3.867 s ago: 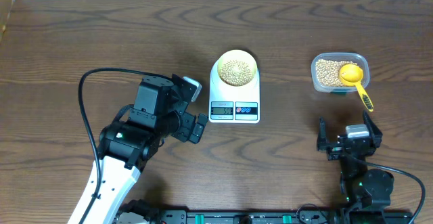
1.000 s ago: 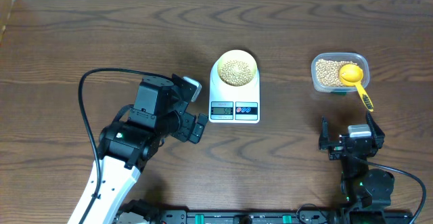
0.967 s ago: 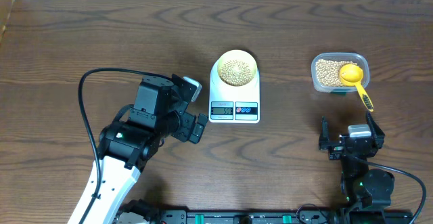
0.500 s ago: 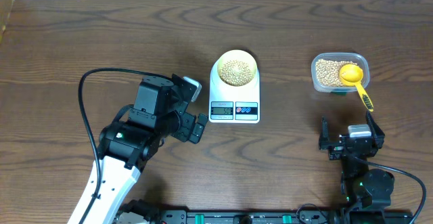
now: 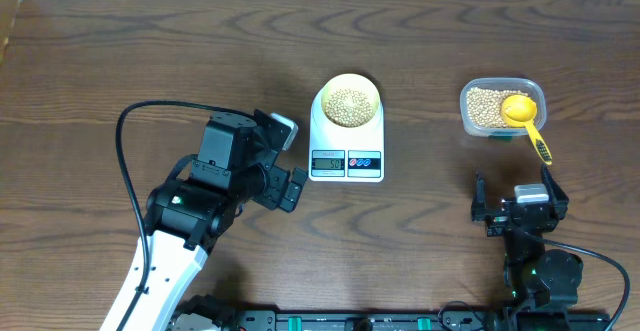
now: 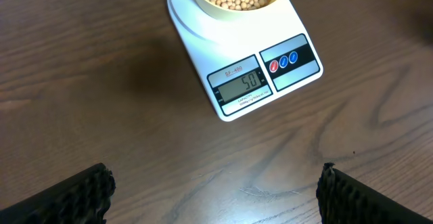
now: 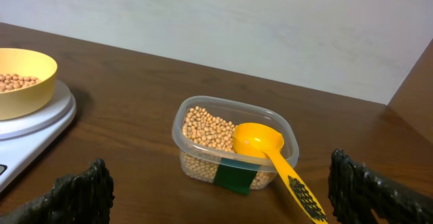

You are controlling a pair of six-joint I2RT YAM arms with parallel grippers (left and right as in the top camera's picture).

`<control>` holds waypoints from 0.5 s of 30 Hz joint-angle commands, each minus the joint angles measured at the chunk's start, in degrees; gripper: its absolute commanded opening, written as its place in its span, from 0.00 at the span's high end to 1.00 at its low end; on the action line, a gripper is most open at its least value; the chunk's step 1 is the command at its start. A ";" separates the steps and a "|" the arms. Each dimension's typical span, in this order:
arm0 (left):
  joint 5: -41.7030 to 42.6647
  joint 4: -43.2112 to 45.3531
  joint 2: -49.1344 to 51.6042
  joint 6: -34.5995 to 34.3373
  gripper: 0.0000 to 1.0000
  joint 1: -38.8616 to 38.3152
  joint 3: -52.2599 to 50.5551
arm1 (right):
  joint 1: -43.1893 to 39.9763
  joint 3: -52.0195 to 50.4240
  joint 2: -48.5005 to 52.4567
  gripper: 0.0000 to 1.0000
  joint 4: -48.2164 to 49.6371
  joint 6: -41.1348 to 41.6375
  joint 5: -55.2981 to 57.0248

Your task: Scoop item into bowl and weigh 50g on scale

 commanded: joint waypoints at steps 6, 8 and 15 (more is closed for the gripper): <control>0.46 -2.38 0.07 0.09 0.02 0.24 0.15 | -0.50 -0.13 -0.39 0.01 -0.26 -0.33 0.50; 0.46 -2.60 0.07 0.09 0.02 0.24 0.15 | -0.50 -0.13 -0.39 0.01 -0.28 -0.31 0.50; 0.33 -1.31 0.02 0.13 0.02 0.26 0.15 | -0.50 -0.13 -0.39 0.01 -0.26 -0.31 0.50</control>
